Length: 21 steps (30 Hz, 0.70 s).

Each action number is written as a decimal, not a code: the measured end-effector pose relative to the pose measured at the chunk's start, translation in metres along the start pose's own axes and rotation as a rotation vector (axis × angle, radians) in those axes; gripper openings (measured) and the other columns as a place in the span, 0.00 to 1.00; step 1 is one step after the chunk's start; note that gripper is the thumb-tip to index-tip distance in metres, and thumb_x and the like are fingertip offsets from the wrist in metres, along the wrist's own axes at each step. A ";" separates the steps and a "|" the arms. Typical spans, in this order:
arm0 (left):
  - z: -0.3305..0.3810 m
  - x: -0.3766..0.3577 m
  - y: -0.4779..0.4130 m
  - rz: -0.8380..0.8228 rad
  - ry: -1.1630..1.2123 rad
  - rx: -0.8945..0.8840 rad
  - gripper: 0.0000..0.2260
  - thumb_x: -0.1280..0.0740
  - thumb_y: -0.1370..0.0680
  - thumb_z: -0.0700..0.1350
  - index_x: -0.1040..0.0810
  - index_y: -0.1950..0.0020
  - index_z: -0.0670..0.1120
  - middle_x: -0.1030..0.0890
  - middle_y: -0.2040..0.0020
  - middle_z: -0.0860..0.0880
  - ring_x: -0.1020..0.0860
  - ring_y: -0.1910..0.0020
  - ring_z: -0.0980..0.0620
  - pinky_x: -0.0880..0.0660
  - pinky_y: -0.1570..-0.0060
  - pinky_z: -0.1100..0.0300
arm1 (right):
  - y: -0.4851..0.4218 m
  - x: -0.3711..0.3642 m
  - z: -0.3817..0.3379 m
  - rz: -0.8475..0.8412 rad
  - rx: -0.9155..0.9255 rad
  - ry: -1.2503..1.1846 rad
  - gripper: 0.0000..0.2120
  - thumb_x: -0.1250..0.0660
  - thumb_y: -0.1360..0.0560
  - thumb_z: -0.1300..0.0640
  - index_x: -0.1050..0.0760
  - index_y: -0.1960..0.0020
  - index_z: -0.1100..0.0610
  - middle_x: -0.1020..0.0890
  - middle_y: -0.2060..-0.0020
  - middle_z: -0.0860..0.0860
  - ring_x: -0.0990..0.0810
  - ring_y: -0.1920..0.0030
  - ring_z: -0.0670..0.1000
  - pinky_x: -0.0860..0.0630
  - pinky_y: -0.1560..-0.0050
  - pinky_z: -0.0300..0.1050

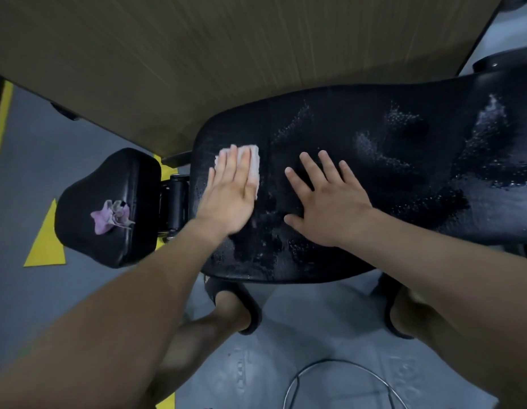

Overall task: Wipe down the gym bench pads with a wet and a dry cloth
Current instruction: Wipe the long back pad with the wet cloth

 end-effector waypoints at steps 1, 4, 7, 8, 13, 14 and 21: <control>0.000 0.002 -0.010 -0.009 -0.011 0.024 0.26 0.59 0.14 0.56 0.64 0.18 0.54 0.64 0.17 0.50 0.66 0.20 0.52 0.64 0.20 0.49 | 0.000 0.000 0.000 -0.002 -0.006 0.002 0.40 0.54 0.19 0.30 0.71 0.19 0.47 0.72 0.21 0.52 0.72 0.21 0.59 0.63 0.20 0.62; 0.003 0.000 -0.002 -0.010 -0.022 0.051 0.27 0.57 0.14 0.54 0.64 0.18 0.52 0.64 0.17 0.48 0.66 0.20 0.50 0.64 0.20 0.49 | 0.001 -0.001 -0.004 0.008 -0.012 0.011 0.40 0.53 0.19 0.31 0.71 0.19 0.48 0.71 0.20 0.54 0.71 0.20 0.60 0.62 0.20 0.62; 0.013 -0.015 0.044 0.009 0.020 -0.014 0.27 0.57 0.14 0.54 0.64 0.17 0.51 0.64 0.17 0.48 0.67 0.20 0.51 0.63 0.20 0.51 | 0.001 -0.001 -0.006 0.012 -0.022 0.009 0.40 0.53 0.18 0.32 0.71 0.19 0.49 0.71 0.20 0.55 0.70 0.20 0.61 0.61 0.20 0.63; 0.012 -0.019 0.054 0.003 0.024 -0.032 0.27 0.57 0.14 0.54 0.64 0.17 0.52 0.64 0.17 0.48 0.67 0.20 0.52 0.64 0.20 0.52 | 0.001 -0.001 -0.006 0.007 -0.025 0.010 0.41 0.53 0.18 0.32 0.71 0.19 0.49 0.71 0.20 0.55 0.70 0.20 0.62 0.61 0.20 0.63; -0.004 -0.007 0.012 0.008 0.002 -0.031 0.27 0.57 0.14 0.56 0.63 0.17 0.53 0.63 0.17 0.49 0.66 0.19 0.52 0.62 0.20 0.50 | -0.001 -0.005 -0.008 -0.017 -0.024 0.027 0.44 0.52 0.20 0.29 0.72 0.19 0.50 0.72 0.21 0.56 0.72 0.21 0.63 0.62 0.20 0.64; -0.006 -0.006 0.003 -0.006 0.011 -0.012 0.26 0.57 0.14 0.56 0.63 0.17 0.53 0.63 0.17 0.50 0.66 0.19 0.52 0.62 0.20 0.50 | 0.000 -0.006 -0.008 -0.016 -0.020 0.032 0.44 0.52 0.20 0.29 0.72 0.19 0.50 0.72 0.21 0.56 0.72 0.21 0.63 0.63 0.20 0.65; 0.005 -0.029 0.087 0.039 0.062 -0.019 0.26 0.56 0.13 0.54 0.63 0.17 0.55 0.64 0.17 0.51 0.69 0.21 0.54 0.64 0.20 0.52 | 0.003 -0.009 -0.007 0.060 0.013 0.045 0.44 0.57 0.22 0.27 0.72 0.19 0.50 0.72 0.21 0.56 0.72 0.21 0.63 0.64 0.21 0.64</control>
Point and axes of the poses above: each hand's wrist, its own y-axis away from the middle knuckle, its own x-axis out of the back of the hand, z = x × y, the point moved 10 cm from there along -y, towards the middle knuckle
